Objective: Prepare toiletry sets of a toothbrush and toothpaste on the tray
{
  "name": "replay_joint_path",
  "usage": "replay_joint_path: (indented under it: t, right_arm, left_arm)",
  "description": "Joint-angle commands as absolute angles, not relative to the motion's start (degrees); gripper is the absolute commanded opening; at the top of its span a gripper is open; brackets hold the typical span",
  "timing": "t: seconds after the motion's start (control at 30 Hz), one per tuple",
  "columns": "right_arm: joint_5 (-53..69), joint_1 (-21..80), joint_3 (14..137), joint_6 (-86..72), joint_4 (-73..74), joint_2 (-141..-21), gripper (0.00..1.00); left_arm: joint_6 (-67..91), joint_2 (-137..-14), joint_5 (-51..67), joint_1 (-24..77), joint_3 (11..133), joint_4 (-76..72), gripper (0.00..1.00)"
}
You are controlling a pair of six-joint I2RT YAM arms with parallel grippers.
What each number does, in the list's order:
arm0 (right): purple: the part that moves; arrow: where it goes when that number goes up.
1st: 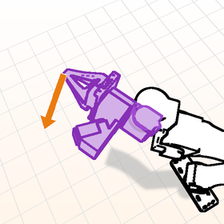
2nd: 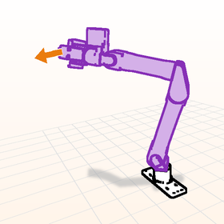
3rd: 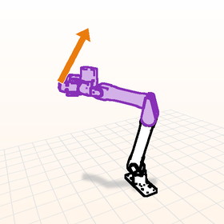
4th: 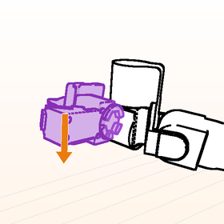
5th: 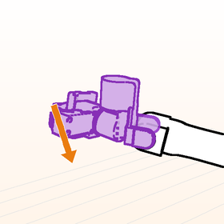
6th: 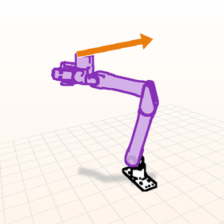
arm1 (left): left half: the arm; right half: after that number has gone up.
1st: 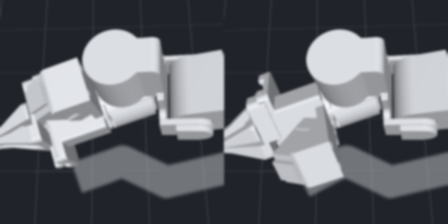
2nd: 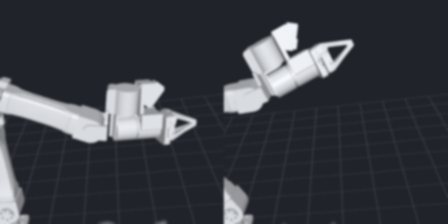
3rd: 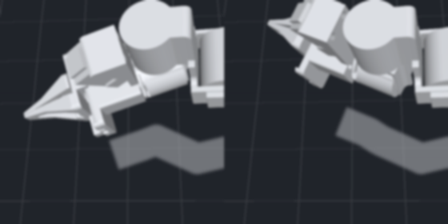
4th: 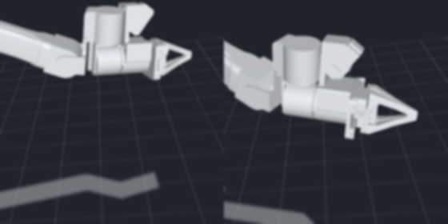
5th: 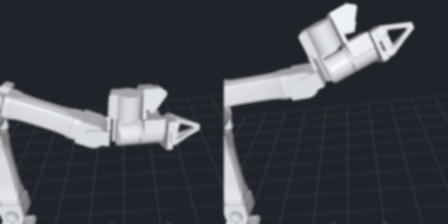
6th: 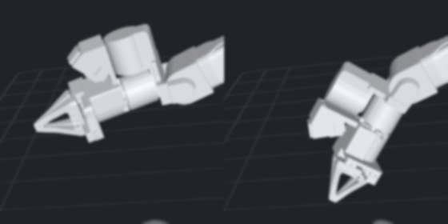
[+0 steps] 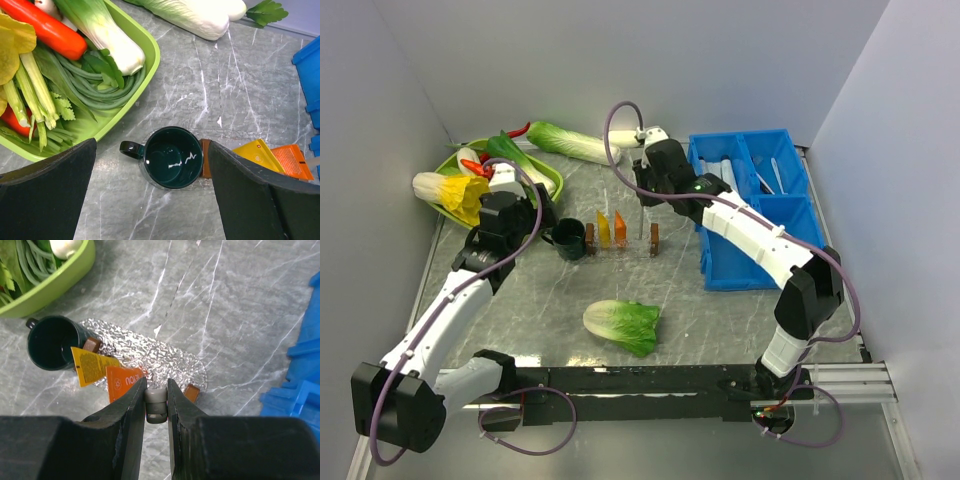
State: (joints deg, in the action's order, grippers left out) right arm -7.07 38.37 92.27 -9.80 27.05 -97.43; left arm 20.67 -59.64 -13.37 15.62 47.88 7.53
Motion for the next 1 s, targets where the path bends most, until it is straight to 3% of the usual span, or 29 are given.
replay_joint_path:
  t: [0.0, 0.97]
  right_arm:
    - [-7.9, 39.3, 90.8, -9.9, 23.5, -95.8, 0.07]
    - [-13.0, 42.5, 87.9, -3.7, 16.4, -100.5, 0.06]
  left_arm:
    - [20.1, -57.8, -13.4, 16.0, 47.4, 5.4, 0.96]
    - [17.8, -56.3, -14.3, 17.8, 46.1, 6.1, 0.97]
